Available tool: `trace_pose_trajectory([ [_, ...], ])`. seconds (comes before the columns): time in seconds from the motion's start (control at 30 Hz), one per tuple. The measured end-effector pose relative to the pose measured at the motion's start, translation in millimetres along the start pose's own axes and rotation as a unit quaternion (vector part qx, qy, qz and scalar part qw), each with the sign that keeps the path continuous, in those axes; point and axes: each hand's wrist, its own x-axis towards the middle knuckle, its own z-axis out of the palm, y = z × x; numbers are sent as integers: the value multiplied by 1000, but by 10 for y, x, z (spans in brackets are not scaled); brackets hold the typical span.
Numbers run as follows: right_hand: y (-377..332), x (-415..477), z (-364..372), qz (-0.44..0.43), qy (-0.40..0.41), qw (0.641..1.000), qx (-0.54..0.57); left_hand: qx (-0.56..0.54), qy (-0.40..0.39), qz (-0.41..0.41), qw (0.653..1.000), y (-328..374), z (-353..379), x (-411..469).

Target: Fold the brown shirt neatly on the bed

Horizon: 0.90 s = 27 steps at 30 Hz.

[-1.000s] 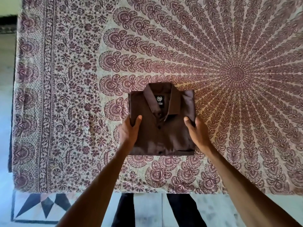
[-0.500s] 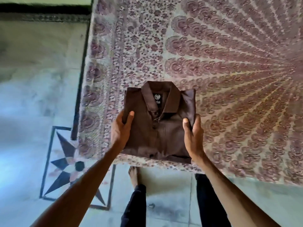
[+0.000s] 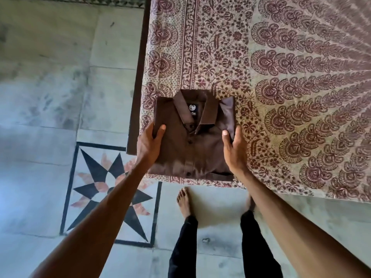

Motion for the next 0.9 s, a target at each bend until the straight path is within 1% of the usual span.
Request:
trace_pose_trajectory([
  [0.1,142,41,114,34,-4,998,-55,11,-3,-27,1000,-108,-4,-46],
  [0.17,166,61,150,61,0,986,-153,23,-5,-81,996,-105,28,-85],
  [0.2,163,76,160,51,15,978,-200,44,6,-110,993,-74,49,-103],
  [0.23,142,88,163,24,38,968,-246,86,28,-117,989,-32,74,-119],
  [0.27,116,111,169,-15,65,956,-287,142,60,-86,984,14,95,-128],
  [0.3,74,140,169,-58,83,942,-319,191,89,-22,977,64,105,-124],
  [0.33,54,186,169,-95,79,932,-340,227,97,57,967,92,128,-95],
  [0.37,71,244,182,-126,53,923,-360,254,80,124,956,91,169,-44],
  [0.4,116,305,201,-146,17,915,-377,280,54,172,943,61,220,16],
  [0.43,178,366,221,-153,-22,907,-393,301,26,196,933,6,270,83],
  [0.5,320,474,250,-154,-80,893,-415,326,-10,198,924,-117,343,194],
  [0.57,418,532,251,-150,-106,888,-422,336,-25,192,922,-175,375,228],
  [0.63,400,508,220,-143,-97,889,-423,324,-12,183,928,-150,380,188],
  [0.7,322,344,179,-120,-61,908,-397,302,8,166,939,-98,360,58],
  [0.77,268,58,158,-106,-34,916,-385,306,15,163,938,-102,349,-160],
  [0.8,279,-97,167,-108,-38,915,-386,311,12,169,935,-135,348,-279],
  [0.9,407,-392,226,-122,-99,899,-408,320,-44,192,927,-306,334,-582],
])
